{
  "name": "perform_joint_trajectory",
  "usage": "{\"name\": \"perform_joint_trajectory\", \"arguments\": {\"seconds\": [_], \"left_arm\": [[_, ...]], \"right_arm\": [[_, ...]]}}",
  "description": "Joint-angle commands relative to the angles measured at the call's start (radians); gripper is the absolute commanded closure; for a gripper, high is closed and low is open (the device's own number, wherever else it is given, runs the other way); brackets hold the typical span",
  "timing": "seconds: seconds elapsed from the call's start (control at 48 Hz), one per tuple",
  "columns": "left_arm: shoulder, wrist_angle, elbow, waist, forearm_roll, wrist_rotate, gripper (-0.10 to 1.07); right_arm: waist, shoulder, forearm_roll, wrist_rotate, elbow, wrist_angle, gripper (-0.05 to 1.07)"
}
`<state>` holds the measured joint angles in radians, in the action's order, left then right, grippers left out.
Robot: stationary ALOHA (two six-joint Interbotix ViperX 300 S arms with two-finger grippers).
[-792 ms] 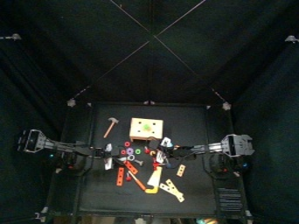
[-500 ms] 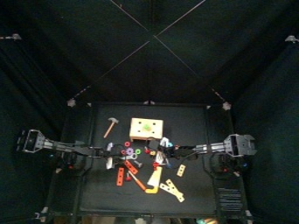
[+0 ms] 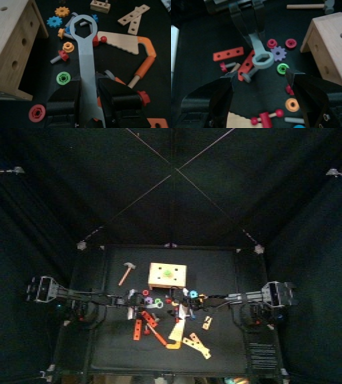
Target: Hand over wrench to right hand
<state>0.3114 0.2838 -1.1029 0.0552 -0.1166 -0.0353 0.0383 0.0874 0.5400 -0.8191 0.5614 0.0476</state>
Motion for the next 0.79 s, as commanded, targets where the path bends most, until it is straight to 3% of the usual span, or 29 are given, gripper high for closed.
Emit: {"name": "perform_joint_trajectory", "arguments": {"seconds": [0.0,0.146,0.292,0.562,0.771], "left_arm": [[-0.023,0.011,0.051,0.009,-0.046,0.008,0.44],[-0.037,0.011,0.080,0.025,-0.077,0.037,0.44],[-0.043,0.011,0.092,0.032,-0.080,0.066,0.44],[-0.046,0.018,0.098,0.040,-0.077,0.077,0.44],[-0.046,0.023,0.115,0.051,-0.078,0.092,0.44]], "right_arm": [[0.032,0.040,-0.152,0.000,0.005,-0.054,-0.02],[0.037,0.023,-0.367,0.003,0.023,-0.074,-0.02],[0.048,0.012,-0.512,0.003,0.029,-0.104,-0.02],[0.046,-0.011,-0.650,0.000,0.028,-0.152,-0.01],[0.048,-0.048,-0.684,0.000,0.011,-0.152,-0.01]]}}
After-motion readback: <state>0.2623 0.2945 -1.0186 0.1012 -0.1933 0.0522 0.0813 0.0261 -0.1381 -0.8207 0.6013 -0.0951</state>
